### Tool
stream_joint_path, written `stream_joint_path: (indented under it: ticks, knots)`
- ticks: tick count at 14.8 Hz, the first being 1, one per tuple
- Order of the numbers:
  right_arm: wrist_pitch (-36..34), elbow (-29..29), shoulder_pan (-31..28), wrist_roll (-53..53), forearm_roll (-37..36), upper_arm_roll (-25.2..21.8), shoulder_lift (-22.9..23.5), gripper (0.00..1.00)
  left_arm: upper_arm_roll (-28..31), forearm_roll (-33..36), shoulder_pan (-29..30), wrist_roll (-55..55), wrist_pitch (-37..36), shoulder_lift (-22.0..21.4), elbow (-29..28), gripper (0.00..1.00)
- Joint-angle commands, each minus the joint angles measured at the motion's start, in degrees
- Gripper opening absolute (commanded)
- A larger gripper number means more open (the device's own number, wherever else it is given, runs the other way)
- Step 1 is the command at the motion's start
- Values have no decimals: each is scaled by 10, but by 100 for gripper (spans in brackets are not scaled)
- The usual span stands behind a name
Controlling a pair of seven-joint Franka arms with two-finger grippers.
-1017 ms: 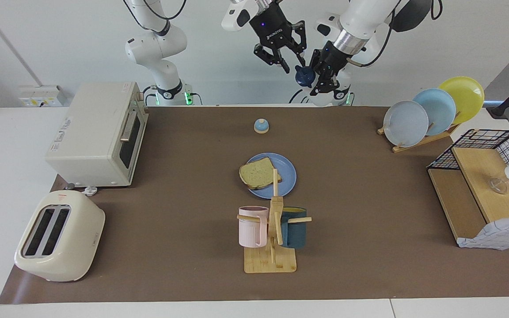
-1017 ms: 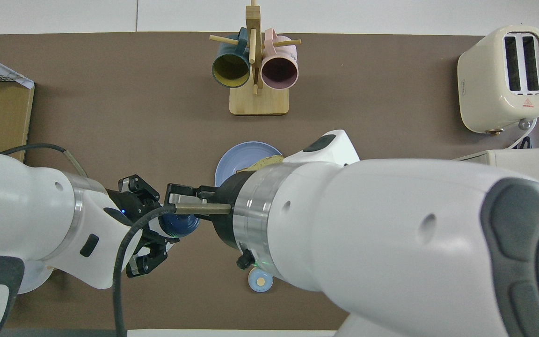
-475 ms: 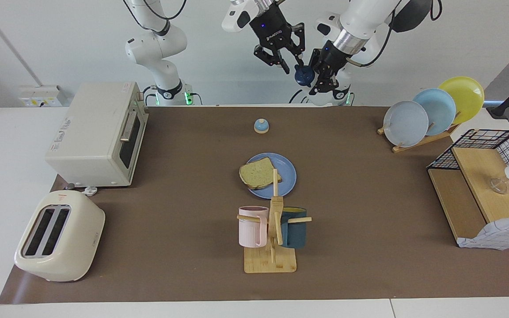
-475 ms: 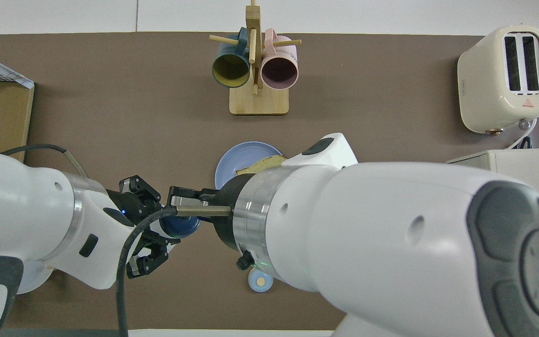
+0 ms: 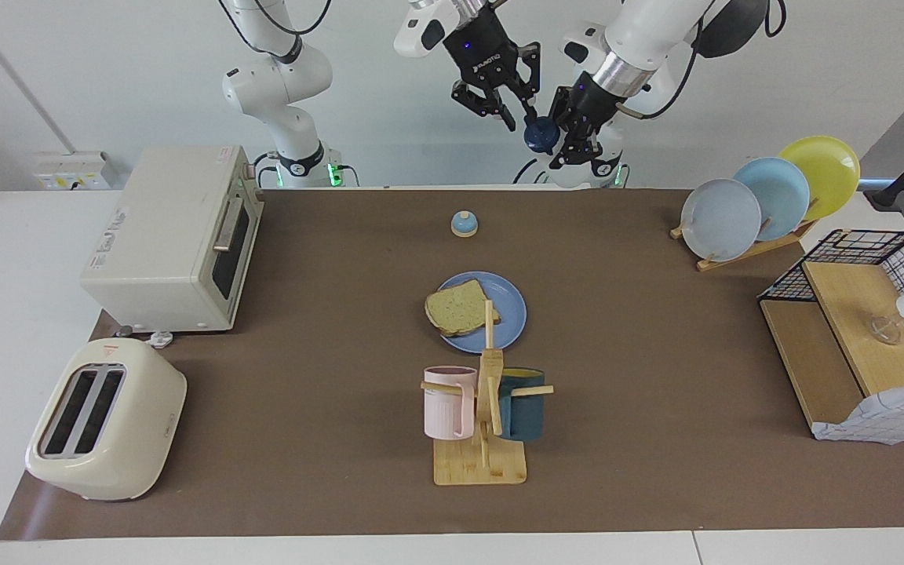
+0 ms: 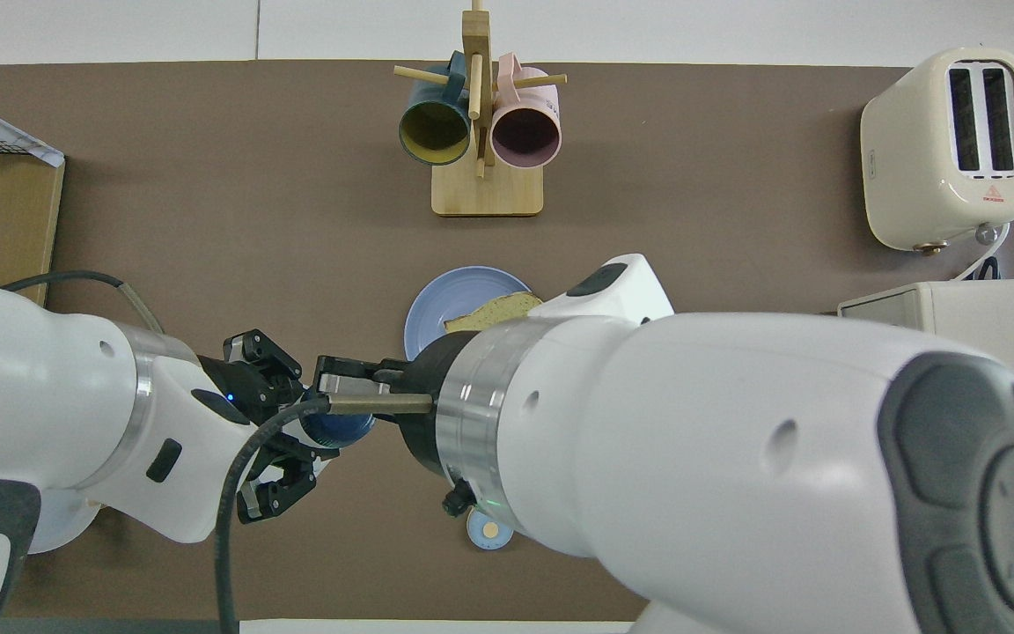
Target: Put bread on plate and add seasoning
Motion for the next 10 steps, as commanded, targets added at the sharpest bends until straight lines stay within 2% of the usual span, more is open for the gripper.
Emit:
stream_joint_path:
  ticks: [1, 6, 10]
  knots:
    - [3, -19, 3, 17, -17, 3, -16, 33, 2, -10, 2, -1, -8, -13, -8, 0]
    - [3, -19, 2, 15, -17, 3, -15, 29, 2, -11, 2, -5, -8, -13, -8, 0]
    - [3, -18, 2, 17, -17, 3, -15, 3, 4, -11, 2, -5, -8, -18, -10, 0]
